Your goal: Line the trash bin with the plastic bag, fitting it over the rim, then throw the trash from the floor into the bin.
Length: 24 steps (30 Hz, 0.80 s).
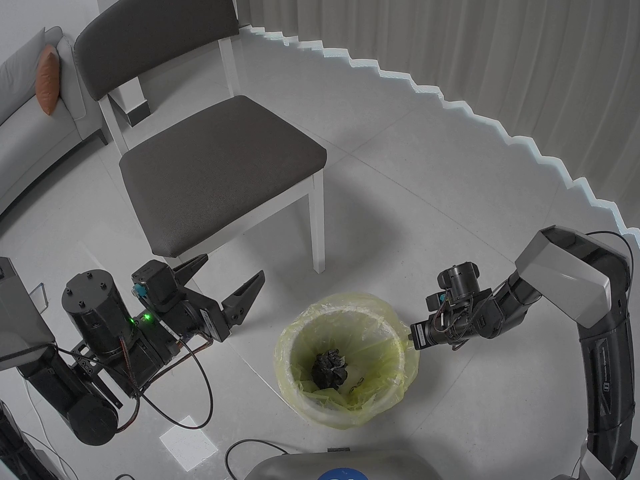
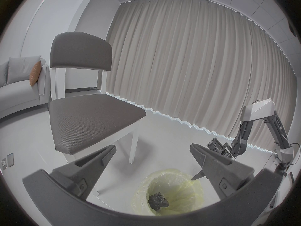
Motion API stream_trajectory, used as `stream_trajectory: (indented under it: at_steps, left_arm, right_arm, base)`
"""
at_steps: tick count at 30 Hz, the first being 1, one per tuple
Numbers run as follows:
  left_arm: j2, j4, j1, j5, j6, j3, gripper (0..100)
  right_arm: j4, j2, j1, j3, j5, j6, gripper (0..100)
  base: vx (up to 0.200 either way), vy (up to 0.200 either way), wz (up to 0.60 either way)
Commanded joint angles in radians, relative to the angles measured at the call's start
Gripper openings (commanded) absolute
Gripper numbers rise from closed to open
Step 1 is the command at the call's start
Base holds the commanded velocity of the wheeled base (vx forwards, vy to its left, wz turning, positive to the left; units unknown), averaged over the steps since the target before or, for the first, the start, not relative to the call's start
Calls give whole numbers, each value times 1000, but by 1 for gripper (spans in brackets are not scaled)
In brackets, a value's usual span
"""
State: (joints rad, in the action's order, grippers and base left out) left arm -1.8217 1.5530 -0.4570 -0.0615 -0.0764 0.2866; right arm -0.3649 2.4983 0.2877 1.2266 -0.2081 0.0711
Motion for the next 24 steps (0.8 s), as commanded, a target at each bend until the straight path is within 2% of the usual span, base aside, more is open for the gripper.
stream_trajectory:
  at_steps: [1,8,16,21,24]
  left_arm:
    - [-4,16,0,0,0,-1,100]
    - [-16,16,-2,0,0,-1,100]
    - [-24,16,-2,0,0,-1,100]
    - [-22,16,-2,0,0,0,100]
    - [-22,16,-2,0,0,0,100]
  right_arm:
    - [30,30,4,57,3,-8,0]
    - [75,33,15,108,3,-8,0]
    - [84,50,62,114,10,-43,0]
    - [129,79,67,152,102,-112,0]
    - [162,83,67,168,119,-129,0]
  base:
    - [0,0,0]
    - [0,0,0]
    - [0,0,0]
    - [0,0,0]
    - [0,0,0]
